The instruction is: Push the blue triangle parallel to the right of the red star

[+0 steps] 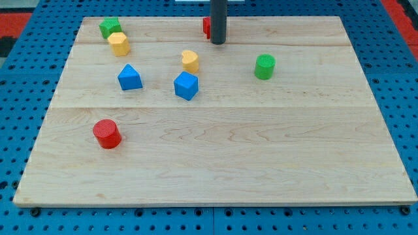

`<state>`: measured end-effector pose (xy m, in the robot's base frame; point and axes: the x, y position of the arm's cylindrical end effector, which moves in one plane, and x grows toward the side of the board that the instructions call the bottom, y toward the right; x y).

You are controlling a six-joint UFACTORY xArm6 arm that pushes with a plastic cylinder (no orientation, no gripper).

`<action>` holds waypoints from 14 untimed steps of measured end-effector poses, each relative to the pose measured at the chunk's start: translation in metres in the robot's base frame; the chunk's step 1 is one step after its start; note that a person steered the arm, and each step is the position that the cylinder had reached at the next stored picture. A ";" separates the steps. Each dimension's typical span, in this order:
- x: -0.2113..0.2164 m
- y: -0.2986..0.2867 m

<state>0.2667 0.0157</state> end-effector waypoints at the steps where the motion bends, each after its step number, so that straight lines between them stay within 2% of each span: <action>1: 0.000 -0.001; 4: 0.004 -0.006; 5: 0.076 0.005; 6: 0.197 0.012; 7: 0.212 -0.081; 8: 0.151 -0.129; 9: 0.151 -0.165; 11: 0.084 -0.167; 12: 0.074 -0.191; 13: 0.058 -0.184; 14: 0.035 -0.122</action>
<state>0.3016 -0.1059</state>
